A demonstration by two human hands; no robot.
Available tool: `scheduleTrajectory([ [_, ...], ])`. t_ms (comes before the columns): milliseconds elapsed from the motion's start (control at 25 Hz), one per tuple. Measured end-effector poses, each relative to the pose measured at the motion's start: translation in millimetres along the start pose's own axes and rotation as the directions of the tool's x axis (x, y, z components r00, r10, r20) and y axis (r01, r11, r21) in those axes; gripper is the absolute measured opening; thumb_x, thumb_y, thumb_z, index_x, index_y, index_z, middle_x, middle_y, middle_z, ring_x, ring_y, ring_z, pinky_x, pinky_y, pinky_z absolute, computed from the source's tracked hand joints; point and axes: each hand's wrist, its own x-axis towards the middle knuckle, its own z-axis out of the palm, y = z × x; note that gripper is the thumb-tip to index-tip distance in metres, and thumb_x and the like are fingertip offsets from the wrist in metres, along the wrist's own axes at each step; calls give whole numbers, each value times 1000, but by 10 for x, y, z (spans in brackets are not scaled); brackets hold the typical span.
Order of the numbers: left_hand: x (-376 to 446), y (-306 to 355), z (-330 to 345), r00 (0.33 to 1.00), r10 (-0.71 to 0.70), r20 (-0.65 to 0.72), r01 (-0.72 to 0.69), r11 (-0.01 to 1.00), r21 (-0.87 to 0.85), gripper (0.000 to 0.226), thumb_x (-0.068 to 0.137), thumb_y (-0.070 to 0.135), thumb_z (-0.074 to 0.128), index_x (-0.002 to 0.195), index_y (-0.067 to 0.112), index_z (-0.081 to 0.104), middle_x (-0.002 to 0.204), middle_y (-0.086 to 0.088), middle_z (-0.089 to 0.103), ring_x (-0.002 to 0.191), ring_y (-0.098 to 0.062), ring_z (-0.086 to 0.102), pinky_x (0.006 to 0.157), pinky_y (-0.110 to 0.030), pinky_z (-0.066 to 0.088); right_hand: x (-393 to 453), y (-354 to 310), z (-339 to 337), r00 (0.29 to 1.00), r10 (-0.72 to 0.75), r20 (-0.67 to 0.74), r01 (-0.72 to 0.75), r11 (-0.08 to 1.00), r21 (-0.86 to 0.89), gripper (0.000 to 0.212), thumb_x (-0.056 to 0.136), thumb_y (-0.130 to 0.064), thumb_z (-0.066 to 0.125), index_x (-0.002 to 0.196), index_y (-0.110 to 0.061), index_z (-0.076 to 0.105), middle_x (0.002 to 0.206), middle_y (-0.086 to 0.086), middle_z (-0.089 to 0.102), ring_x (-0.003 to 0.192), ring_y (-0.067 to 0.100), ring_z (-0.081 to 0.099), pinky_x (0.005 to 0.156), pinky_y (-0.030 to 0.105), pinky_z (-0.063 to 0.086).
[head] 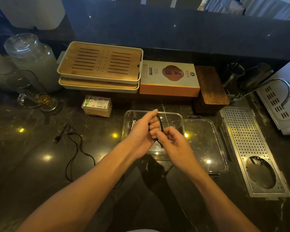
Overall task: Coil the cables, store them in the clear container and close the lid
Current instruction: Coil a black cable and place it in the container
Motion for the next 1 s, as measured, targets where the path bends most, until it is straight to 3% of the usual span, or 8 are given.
scheduleTrajectory([
  [280, -26, -31, 35, 995, 57, -81, -53, 997, 51, 43, 99, 35, 53, 58, 23, 43, 82, 0, 59, 86, -16, 55, 86, -39, 41, 61, -48, 39, 995, 8, -95, -11, 999, -36, 12, 105, -25, 56, 99, -17, 63, 94, 2, 73, 84, 7, 71, 72, 26, 57],
  [400, -16, -39, 43, 995, 40, -92, -41, 999, -6, 41, 100, 35, 50, 61, 24, 44, 94, -1, 70, 104, -17, 63, 88, -40, 42, 87, -108, 57, 993, 73, -91, -69, 997, 44, 11, 105, -20, 55, 108, -14, 63, 91, 0, 75, 73, -2, 70, 64, 16, 52],
  [520, -11, -50, 72, 983, 50, -175, -52, 999, -5, 40, 100, 35, 51, 62, 25, 46, 78, 3, 68, 99, -19, 64, 86, -42, 45, 94, -136, 107, 995, 62, -72, -63, 998, -8, 14, 107, -17, 50, 112, -21, 63, 97, -3, 73, 86, 0, 71, 71, 18, 56],
  [600, 9, -59, 86, 968, 62, -244, -67, 998, -11, 38, 101, 34, 51, 65, 23, 46, 67, 4, 67, 91, -19, 67, 86, -41, 49, 84, -162, 159, 999, 37, -31, -39, 995, -93, 15, 108, -22, 46, 113, -24, 60, 100, -3, 72, 91, 8, 71, 77, 34, 61],
  [680, 28, -75, 106, 947, 83, -309, -90, 996, -10, 35, 101, 32, 52, 69, 21, 46, 60, 4, 62, 73, -14, 70, 79, -36, 51, 81, -199, 182, 999, 38, 23, -35, 989, -143, 16, 108, -24, 44, 113, -23, 59, 99, 0, 71, 89, 16, 71, 79, 48, 61],
  [800, 52, -108, 96, 929, 82, -360, -107, 993, -49, 24, 102, 34, 51, 85, 17, 48, 54, 6, 52, 51, -9, 63, 72, -34, 49, 74, -270, 172, 996, 60, 73, -48, 985, -168, 14, 108, -22, 44, 106, -23, 58, 94, 2, 69, 82, 17, 69, 76, 51, 59],
  [920, 59, -114, 58, 935, 71, -348, -90, 995, -38, 33, 103, 44, 49, 100, 12, 55, 54, 5, 49, 56, -10, 61, 73, -34, 50, 71, -276, 148, 992, 59, 114, -37, 982, -185, 15, 108, -20, 44, 107, -24, 58, 98, 5, 68, 87, 23, 69, 79, 52, 59],
  [1000, 61, -116, 50, 940, 106, -324, -100, 994, 35, 42, 102, 50, 46, 87, 14, 62, 55, 5, 49, 64, -12, 57, 77, -33, 48, 69, -285, 139, 988, 65, 138, -35, 977, -212, 18, 108, -18, 41, 114, -23, 58, 101, 4, 68, 90, 20, 68, 82, 49, 59],
])
